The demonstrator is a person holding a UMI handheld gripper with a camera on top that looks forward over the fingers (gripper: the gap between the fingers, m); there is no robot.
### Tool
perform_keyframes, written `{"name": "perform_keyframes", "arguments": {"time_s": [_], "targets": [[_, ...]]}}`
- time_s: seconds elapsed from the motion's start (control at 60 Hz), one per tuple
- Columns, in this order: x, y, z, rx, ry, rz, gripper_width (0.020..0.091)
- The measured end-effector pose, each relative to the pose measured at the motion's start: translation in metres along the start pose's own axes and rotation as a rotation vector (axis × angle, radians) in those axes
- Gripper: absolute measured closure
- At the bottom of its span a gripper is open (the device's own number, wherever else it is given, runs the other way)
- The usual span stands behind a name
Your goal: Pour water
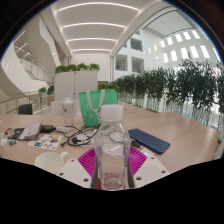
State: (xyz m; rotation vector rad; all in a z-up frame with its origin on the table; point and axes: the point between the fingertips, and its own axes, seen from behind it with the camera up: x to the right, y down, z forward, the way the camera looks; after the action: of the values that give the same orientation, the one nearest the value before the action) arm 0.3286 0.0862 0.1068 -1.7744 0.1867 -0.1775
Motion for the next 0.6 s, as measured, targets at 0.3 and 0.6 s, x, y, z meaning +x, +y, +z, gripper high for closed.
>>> {"name": "perform_keyframes", "arguments": {"time_s": [0.3, 0.6], "targets": [[-0.008, 0.013, 0.0, 0.026, -0.043, 0.037, 0.0672], [-0.005, 0.03, -0.064, -0.144, -0.083, 0.057, 0.0281]]}}
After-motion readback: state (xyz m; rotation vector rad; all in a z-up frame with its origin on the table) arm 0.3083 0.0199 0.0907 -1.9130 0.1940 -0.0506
